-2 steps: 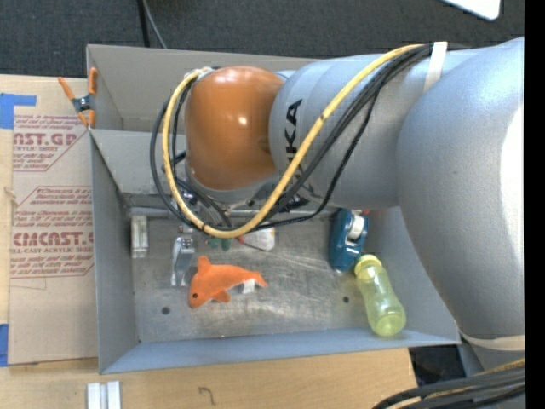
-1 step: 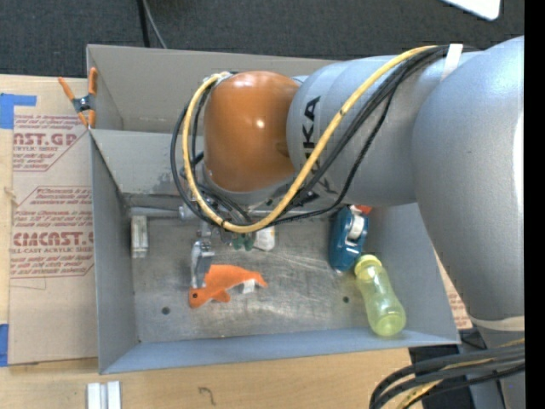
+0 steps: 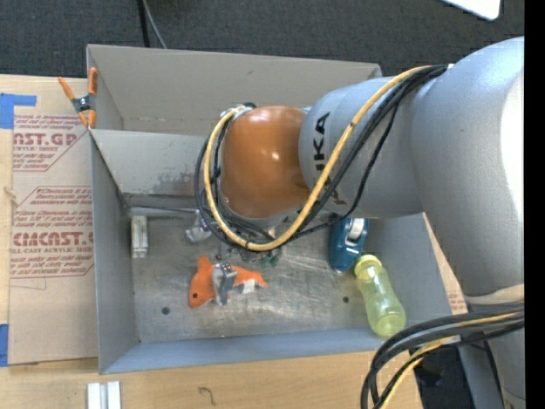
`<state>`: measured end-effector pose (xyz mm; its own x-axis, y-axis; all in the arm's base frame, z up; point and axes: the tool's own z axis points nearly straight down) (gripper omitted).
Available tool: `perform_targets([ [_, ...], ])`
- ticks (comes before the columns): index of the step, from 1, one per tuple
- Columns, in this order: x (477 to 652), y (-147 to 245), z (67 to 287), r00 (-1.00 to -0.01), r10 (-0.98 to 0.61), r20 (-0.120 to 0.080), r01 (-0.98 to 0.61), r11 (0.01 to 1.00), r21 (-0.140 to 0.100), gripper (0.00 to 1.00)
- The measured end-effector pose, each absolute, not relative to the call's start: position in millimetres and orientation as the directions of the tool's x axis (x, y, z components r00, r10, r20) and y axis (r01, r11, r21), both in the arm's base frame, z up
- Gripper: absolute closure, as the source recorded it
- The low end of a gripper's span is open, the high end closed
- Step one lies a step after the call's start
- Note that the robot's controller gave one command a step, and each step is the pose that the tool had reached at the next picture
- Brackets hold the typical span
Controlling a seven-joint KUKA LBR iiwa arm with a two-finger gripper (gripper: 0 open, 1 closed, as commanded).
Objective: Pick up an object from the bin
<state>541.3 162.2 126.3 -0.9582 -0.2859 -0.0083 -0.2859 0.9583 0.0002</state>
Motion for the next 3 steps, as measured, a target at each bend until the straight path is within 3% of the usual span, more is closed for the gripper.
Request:
perform_targets([
  [1, 538.0, 113.9, 85.5, -0.983, -0.186, 0.000, -0.186, 0.983, 0.001, 1.00],
  [3, 537.3, 113.6, 87.2, -0.983, -0.186, 0.002, -0.186, 0.983, 0.002, 1.00],
])
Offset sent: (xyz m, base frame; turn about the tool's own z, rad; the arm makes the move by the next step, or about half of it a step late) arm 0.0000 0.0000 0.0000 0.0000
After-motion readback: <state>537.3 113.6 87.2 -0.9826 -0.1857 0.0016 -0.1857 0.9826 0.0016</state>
